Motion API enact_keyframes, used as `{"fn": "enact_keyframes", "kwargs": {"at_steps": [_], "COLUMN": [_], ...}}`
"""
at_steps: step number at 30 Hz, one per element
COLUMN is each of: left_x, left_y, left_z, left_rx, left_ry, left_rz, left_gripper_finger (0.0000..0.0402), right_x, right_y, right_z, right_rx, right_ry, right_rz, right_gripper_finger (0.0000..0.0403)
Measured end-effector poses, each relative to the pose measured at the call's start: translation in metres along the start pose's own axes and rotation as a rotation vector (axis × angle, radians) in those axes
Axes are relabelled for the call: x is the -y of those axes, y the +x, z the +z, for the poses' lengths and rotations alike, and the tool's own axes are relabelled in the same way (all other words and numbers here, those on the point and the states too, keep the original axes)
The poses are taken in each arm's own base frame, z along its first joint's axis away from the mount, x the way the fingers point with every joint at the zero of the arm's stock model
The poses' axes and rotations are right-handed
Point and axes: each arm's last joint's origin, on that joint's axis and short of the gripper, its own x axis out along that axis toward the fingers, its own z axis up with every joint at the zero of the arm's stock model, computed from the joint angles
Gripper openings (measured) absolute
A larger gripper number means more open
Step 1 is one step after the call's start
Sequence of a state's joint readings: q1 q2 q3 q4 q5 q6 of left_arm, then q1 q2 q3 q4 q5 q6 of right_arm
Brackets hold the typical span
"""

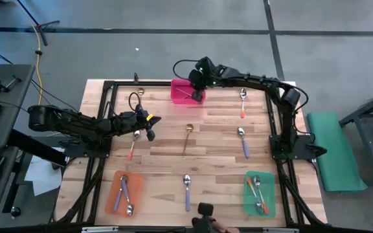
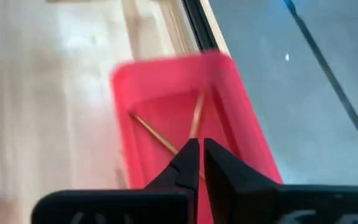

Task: Sort silverware by color (type)
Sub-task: Put the purple spoon into the orange bin

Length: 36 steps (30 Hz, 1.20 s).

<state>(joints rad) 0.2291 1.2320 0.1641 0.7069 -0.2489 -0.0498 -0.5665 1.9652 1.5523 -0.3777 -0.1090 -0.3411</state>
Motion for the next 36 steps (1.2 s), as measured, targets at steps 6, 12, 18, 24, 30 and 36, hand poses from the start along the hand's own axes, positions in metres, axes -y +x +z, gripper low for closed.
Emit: {"fn": "enact_keyframes", "kwargs": {"at_steps": [6, 12, 18, 24, 30, 36], "left_x": [0.001, 0.002, 0.003, 0.004, 0.005, 0.006], "left_y": [0.000, 0.000, 0.000, 0.000, -0.001, -0.001], "left_z": [0.001, 0.001, 0.001, 0.001, 0.002, 0.001], "left_rx": [0.008, 0.005, 0.006, 0.013, 0.018, 0.010], "left_ry": [0.016, 0.016, 0.025, 0.025, 0.025, 0.015], "left_rz": [-0.016, -0.083, -0.113, -0.120, -0.173, -0.193], "left_gripper_finger": [0.0001, 0.0001, 0.0001, 0.0001, 0.0001, 0.0001], "right_x": [-0.031, -0.073, -0.119, -0.162, -0.192, -0.208], "right_y": [0.021, 0.020, -0.017, -0.063, -0.091, -0.105], "right_z": [-0.012, -0.035, -0.051, -0.066, -0.093, -0.118], "right_rx": [0.182, 0.341, 0.329, 0.369, 0.339, 0.207], "right_ry": [0.002, 0.063, 0.130, 0.215, 0.292, 0.365], "right_rz": [0.021, 0.028, -0.045, -0.090, -0.109, -0.100], "right_gripper_finger": [0.0002, 0.0001, 0.0000, 0.0000, 0.0000, 0.0003]}}
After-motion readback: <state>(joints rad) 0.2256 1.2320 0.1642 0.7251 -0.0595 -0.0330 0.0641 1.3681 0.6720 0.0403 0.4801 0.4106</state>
